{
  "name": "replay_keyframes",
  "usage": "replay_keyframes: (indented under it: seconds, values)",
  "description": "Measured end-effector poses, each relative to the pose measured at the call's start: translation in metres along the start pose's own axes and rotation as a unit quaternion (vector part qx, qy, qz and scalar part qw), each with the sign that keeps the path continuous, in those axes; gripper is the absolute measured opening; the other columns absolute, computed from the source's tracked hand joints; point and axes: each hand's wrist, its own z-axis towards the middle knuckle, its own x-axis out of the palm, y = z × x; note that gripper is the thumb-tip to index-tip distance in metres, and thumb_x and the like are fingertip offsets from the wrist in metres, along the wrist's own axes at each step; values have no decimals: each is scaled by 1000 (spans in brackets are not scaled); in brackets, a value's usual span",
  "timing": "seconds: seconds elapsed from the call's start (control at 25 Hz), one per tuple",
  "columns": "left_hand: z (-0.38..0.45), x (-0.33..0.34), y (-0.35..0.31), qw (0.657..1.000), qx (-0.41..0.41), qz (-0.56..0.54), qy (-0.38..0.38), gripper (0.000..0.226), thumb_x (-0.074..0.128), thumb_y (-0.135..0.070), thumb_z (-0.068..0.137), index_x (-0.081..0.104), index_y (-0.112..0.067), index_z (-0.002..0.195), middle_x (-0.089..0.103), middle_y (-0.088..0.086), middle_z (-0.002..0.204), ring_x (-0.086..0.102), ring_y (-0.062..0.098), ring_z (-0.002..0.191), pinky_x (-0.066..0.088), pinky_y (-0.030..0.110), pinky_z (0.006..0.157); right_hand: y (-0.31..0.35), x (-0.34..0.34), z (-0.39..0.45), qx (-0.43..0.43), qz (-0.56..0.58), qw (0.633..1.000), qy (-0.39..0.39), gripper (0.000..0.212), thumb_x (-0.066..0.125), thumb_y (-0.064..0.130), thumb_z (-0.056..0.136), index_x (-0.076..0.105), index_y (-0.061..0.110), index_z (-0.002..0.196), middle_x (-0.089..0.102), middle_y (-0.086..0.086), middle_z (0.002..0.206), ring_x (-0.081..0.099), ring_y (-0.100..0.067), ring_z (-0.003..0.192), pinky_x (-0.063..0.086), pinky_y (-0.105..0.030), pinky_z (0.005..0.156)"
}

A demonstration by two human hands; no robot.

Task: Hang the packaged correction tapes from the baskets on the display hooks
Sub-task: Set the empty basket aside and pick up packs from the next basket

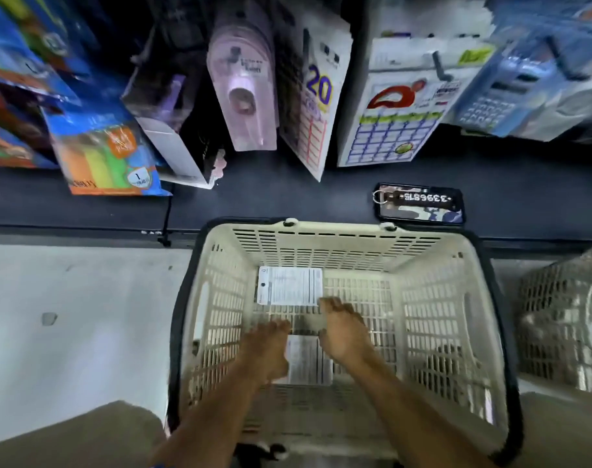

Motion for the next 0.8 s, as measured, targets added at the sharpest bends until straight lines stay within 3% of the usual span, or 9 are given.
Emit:
replay_keyframes:
  seconds: [0.08,0.28,0.36,0.44,0.56,0.6,0.64,0.72,0.8]
  values:
    - [12,14,-5,998,-6,55,-9,83,73,-17,88,28,-16,158,38,12,160,41,32,145,42,45,114,7,4,25,-61,-76,995,-36,75,60,5,87,27,20,152,27,-7,160,32,-32,143,34,-46,115]
    - [21,7,4,994,-14,100,-35,33,71,-16,89,71,-19,122,69,4,128,64,23,120,52,38,104,19,7,69,-97,-208,970,-74,69,54,-3,86,29,9,149,28,-16,157,33,-38,141,36,-50,109]
    - [19,-2,10,996,-17,70,-58,24,74,-20,88,75,-22,112,73,1,118,67,19,112,53,34,99,16,11,66,-121,-223,965,-72,59,53,1,90,34,8,146,39,-16,151,43,-35,134,43,-46,102]
    - [16,-10,13,995,-30,26,-93,17,76,-18,88,77,-22,105,75,-1,111,69,15,104,54,30,93,6,5,52,-125,-183,971,-85,47,52,4,93,44,12,138,62,-11,125,61,-29,110,51,-38,84]
    - [7,-20,13,988,-49,-3,-144,12,72,-20,93,75,-23,104,76,-1,104,72,13,94,56,26,86,-15,-24,25,-43,129,985,-102,20,53,12,100,64,12,117,65,2,78,61,-19,67,46,-19,53]
    - [0,-24,11,986,-45,0,-162,11,68,-21,96,74,-23,105,76,-1,103,71,13,89,57,25,83,-24,-39,17,11,317,944,-89,14,56,8,99,69,9,104,67,4,71,62,-18,64,48,-18,50]
    - [-9,-30,7,983,-30,9,-183,12,63,-21,100,73,-22,106,75,-2,101,69,12,84,57,24,80,-31,-54,6,71,484,870,-58,15,58,1,97,71,8,95,71,4,68,66,-19,62,52,-22,48]
    - [-28,-47,-3,964,37,14,-264,10,63,-20,100,72,-21,103,74,-4,98,69,15,84,57,28,74,-45,-78,-21,123,632,765,-12,18,58,-7,94,70,7,92,76,-2,73,71,-18,63,55,-28,48]
    - [-48,-67,-13,918,137,-9,-372,8,79,-12,85,76,-17,90,76,-3,92,70,22,88,59,36,66,-54,-100,-42,106,625,773,-11,17,58,-6,93,69,6,89,74,-6,82,70,-19,73,56,-29,60]
